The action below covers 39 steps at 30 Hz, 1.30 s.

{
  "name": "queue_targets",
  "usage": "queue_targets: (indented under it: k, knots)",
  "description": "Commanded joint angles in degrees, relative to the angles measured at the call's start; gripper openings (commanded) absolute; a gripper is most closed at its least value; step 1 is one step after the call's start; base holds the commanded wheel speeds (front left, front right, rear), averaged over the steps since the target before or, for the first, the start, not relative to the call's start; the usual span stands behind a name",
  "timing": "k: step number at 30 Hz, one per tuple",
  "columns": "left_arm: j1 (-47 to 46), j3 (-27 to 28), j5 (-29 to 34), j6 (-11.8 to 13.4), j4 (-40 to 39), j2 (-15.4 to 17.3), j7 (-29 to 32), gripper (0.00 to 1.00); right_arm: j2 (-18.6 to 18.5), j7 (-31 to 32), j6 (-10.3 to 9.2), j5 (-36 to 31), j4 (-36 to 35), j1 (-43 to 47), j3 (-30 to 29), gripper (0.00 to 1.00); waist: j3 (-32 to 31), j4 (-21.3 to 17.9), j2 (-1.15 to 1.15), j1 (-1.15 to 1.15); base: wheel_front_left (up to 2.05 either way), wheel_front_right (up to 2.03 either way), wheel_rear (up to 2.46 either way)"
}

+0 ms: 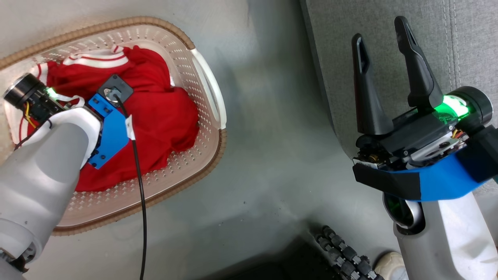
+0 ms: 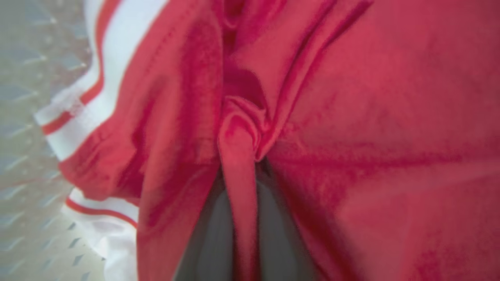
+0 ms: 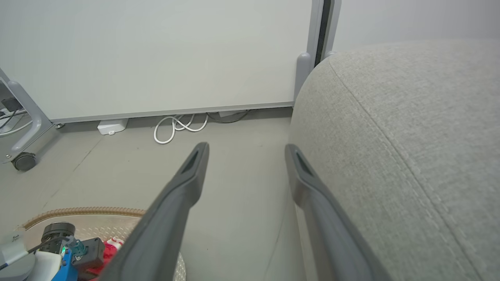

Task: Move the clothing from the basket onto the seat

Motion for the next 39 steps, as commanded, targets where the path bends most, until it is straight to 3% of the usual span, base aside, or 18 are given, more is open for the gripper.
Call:
queue_targets:
  k: [1,10,21,32,39]
  knots:
    - [-0.11,-0.17,0.00,-0.06,-0.29,-0.19,-0.76,0.00,-0.10,-0.20,0.01,-0.31,0.27,-0.97,-0.23,1.00,-0.69,0.47,0.00,-0.01,0.00,0.00,0.00]
    - [1.14,-0.28,-2.22,-0.06,-1.76,-2.94,-7.24,0.00,-0.10,-0.20,0.01,-1.77,2.82,-0.38,-1.30,1.00,-5.79,3.55,0.00,-0.01,0.00,0.00,0.00]
    - [5.75,-0.30,-7.09,-0.06,-2.34,-7.80,-17.20,0.00,-0.12,-0.20,0.01,-4.93,6.56,2.62,-1.95,1.00,-16.49,8.48,0.00,-0.01,0.00,0.00,0.00]
    - [10.82,1.65,-11.16,-0.06,-4.95,-10.97,-21.36,0.00,-0.13,-0.20,0.01,-6.24,10.10,8.06,-2.68,1.00,-28.95,11.75,0.00,-0.01,0.00,0.00,0.00]
    - [13.65,6.71,-10.59,1.05,-11.83,-10.66,-21.40,0.00,-0.13,-0.20,0.01,-6.82,11.73,11.12,-2.99,1.00,-35.29,13.21,0.00,-0.01,0.00,0.00,0.00]
